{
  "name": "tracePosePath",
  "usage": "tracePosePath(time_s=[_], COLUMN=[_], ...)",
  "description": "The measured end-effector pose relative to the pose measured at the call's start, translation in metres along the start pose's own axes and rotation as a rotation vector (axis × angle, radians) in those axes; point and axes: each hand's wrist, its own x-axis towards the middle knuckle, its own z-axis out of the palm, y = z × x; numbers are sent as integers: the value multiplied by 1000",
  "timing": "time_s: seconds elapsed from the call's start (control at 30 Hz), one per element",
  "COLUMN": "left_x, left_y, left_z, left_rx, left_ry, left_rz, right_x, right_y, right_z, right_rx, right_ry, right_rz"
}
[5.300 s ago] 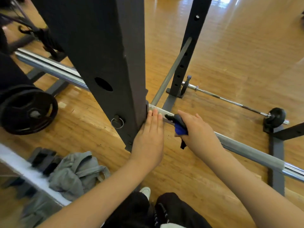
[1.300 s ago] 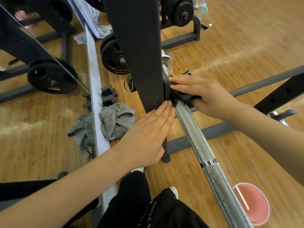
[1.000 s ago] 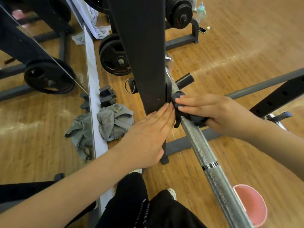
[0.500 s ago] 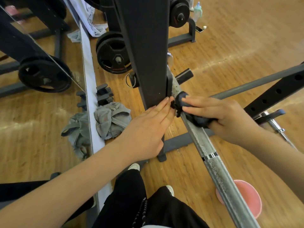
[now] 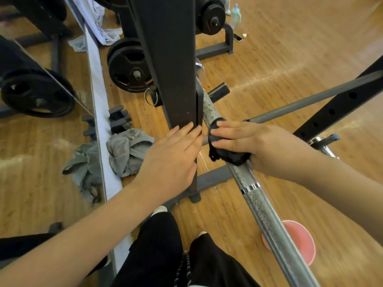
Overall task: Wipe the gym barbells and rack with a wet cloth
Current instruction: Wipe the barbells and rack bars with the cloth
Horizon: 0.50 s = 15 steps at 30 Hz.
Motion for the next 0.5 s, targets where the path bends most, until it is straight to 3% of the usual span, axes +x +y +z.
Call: tracePosePath(time_s=[0.17,0.37,0.5], left_x=[-7,-11,-12], left_y=[-4,-1,3], left_z=[14,16,14], left_rx=[29,-13,-24], left_ry=[1,30,34], left_rz=[-8,-36,-49], right_x=[40,6,19], right_y=[25,6,22], right_z=[-7,-9,-10], right_rx=[8,88,59], right_ry=[-116,-160,-182], right_rz=[-122,-246,-138])
